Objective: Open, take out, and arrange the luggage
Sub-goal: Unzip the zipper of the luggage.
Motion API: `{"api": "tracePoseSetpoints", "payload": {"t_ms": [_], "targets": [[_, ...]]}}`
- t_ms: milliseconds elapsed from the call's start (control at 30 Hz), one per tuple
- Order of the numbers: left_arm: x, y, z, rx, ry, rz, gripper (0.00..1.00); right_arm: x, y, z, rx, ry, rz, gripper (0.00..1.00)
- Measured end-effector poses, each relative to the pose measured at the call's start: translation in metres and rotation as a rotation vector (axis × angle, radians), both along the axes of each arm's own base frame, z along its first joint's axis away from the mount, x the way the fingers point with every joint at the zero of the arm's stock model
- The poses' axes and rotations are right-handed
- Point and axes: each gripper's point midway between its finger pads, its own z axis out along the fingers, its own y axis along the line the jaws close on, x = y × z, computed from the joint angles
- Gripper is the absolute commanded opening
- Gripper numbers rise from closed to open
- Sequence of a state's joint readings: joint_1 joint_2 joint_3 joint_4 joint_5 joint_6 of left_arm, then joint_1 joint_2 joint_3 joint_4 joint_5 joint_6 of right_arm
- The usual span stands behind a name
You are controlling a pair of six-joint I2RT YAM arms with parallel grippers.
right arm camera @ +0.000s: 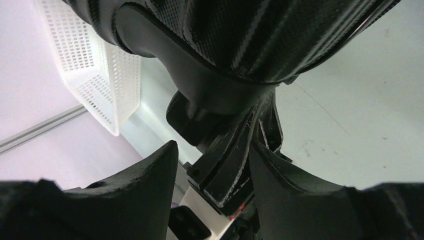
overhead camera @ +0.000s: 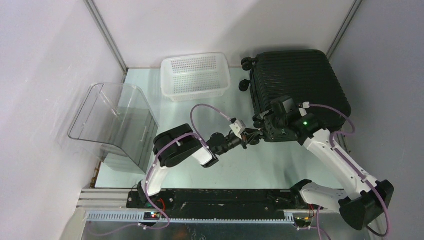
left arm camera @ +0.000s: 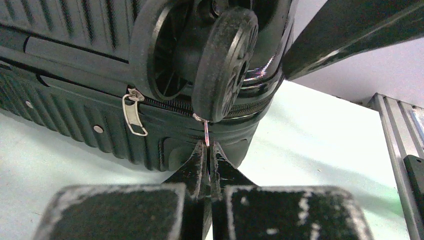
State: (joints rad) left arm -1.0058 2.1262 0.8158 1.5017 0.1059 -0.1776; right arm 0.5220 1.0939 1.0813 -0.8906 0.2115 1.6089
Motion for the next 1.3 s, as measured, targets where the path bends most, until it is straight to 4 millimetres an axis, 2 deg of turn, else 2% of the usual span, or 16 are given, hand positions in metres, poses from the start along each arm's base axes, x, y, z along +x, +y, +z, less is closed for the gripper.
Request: {"api": "tracePoseSetpoints", "payload": {"t_ms": [433, 600, 1000, 1067, 1167, 1300], "targets": [[-0.013, -0.002, 0.002, 0.014, -0.032, 0.031, 0.00, 0.021, 0.029, -0.017, 0.017, 0.012, 0.017, 0.48], [-0.016, -0.003, 0.002, 0.022, -0.048, 0.032, 0.00, 0.021, 0.038, -0.020, 0.019, 0.016, 0.059, 0.46], [-0.028, -0.011, 0.009, 0.069, -0.062, 0.031, 0.01, 0.016, 0.041, -0.019, -0.019, -0.004, 0.158, 0.46], [-0.031, -0.015, 0.008, 0.080, -0.057, 0.030, 0.08, 0.014, 0.041, -0.015, -0.019, -0.016, 0.178, 0.49], [-0.037, -0.018, 0.011, 0.093, -0.059, 0.024, 0.26, 0.010, 0.040, -0.004, -0.022, -0.056, 0.215, 0.55], [-0.056, -0.022, 0.026, 0.083, -0.054, -0.029, 0.47, 0.002, 0.033, 0.020, -0.036, -0.149, 0.276, 0.65]]}}
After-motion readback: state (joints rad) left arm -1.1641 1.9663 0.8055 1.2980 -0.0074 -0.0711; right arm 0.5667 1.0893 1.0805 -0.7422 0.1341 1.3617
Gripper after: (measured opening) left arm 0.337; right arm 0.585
